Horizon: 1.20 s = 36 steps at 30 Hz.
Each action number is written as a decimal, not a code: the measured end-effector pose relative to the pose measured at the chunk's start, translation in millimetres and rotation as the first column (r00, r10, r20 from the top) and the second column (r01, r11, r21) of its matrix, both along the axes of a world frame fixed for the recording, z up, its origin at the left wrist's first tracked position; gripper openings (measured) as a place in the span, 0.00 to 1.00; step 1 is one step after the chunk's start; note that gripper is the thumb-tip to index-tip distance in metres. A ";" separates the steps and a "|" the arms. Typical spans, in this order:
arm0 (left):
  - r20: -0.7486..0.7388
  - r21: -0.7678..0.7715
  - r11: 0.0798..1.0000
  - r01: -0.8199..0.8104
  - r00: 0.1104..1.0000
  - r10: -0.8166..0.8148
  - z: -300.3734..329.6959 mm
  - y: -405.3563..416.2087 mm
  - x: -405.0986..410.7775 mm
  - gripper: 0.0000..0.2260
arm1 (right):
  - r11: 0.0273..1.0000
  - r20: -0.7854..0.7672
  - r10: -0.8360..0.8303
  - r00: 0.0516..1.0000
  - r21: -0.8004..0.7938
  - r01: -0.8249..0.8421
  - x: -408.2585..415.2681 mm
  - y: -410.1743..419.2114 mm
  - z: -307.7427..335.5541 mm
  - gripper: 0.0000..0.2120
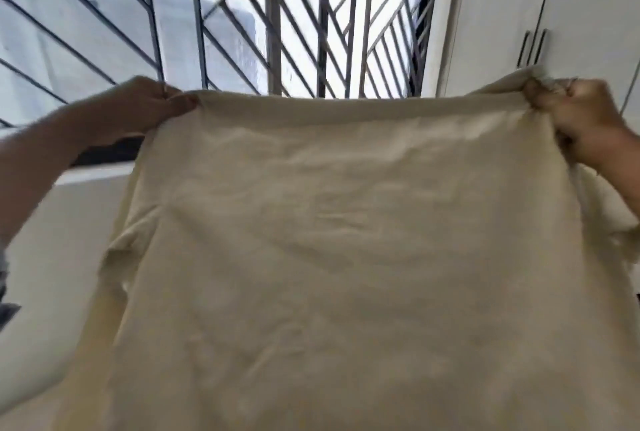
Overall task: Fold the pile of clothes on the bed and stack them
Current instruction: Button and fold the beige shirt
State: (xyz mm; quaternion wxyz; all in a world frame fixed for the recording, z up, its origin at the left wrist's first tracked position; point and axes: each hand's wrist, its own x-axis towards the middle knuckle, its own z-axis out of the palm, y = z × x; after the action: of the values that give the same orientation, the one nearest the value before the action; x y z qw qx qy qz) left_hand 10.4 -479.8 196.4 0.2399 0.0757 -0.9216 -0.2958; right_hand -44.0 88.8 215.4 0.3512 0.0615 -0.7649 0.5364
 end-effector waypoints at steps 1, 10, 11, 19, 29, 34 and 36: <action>0.052 0.056 0.998 -0.019 0.999 0.016 -19.5 19.3 -2.9 0.31 | 0.999 0.097 0.027 0.995 0.025 -0.030 -20.1 -3.5 -30.0 0.15; 0.355 0.116 0.993 0.003 0.934 -0.045 -228.3 40.0 -121.0 0.12 | 0.992 0.555 0.074 0.829 0.046 -0.119 -176.1 -17.3 -268.1 0.12; 0.373 0.118 0.993 -0.008 0.927 -0.037 -255.0 37.6 -138.1 0.13 | 0.992 0.578 0.046 0.815 0.069 -0.104 -190.9 -19.9 -293.8 0.14; 0.344 -0.093 0.986 -0.137 0.925 0.161 -369.6 35.4 -213.9 0.20 | 0.933 0.597 -0.204 0.775 0.358 -0.030 -249.2 -43.2 -400.1 0.19; 0.505 0.060 0.959 -0.278 0.837 0.211 -389.4 25.4 -169.1 0.30 | 0.787 0.409 -0.412 0.814 0.609 0.093 -231.2 -60.6 -403.4 0.21; 0.470 -0.040 0.919 -0.393 0.804 0.364 -405.9 -20.1 -48.5 0.29 | 0.692 0.206 -0.432 0.878 0.700 0.176 -160.3 -85.1 -404.1 0.16; 0.509 -0.111 0.897 -0.427 0.751 0.420 -410.8 -33.4 5.0 0.28 | 0.722 0.264 -0.368 0.892 0.685 0.095 -127.1 -112.1 -404.8 0.15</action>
State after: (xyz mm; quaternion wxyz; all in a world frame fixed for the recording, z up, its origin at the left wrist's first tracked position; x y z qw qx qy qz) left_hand 15.4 -513.2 -214.4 0.0418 0.3608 -0.9083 -0.2075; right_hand -171.1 -23.2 -189.4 0.2167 -0.0234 -0.9581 0.1858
